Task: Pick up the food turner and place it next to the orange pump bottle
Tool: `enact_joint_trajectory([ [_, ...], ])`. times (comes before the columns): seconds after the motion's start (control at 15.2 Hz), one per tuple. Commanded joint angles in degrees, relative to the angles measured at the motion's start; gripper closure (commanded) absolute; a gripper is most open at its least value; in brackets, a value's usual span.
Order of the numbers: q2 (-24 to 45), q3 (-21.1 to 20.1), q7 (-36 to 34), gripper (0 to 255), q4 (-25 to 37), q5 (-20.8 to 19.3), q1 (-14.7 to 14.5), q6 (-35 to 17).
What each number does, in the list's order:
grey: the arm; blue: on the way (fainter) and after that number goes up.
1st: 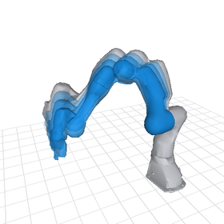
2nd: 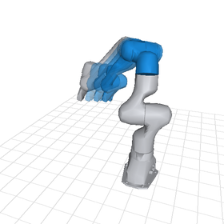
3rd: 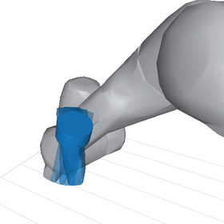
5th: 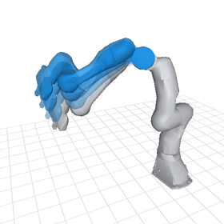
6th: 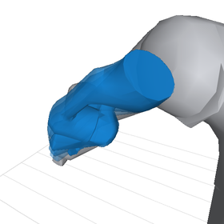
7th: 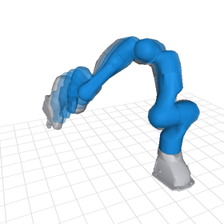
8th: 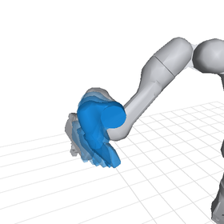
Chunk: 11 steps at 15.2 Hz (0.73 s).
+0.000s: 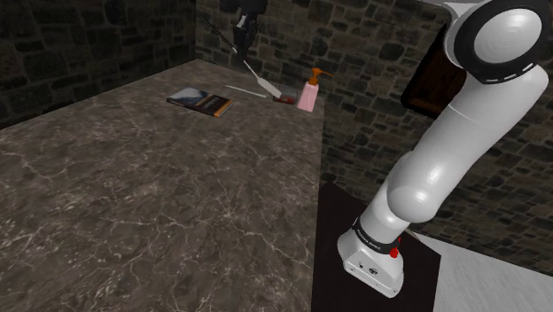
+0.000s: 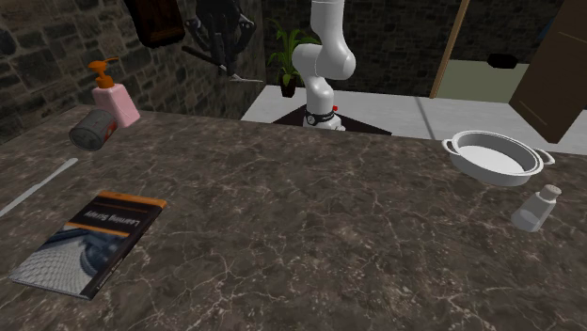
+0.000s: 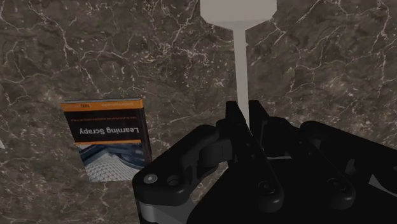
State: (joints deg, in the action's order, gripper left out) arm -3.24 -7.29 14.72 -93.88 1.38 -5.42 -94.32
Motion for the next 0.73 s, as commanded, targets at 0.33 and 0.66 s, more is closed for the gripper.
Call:
enact_joint_trajectory([
  [0.33,-4.1,5.3,9.7,255,-4.5,0.5,4.3,-0.2],
  [0.66,-5.6,9.3,16.6,255,-6.1,0.3,7.2,0.0],
])
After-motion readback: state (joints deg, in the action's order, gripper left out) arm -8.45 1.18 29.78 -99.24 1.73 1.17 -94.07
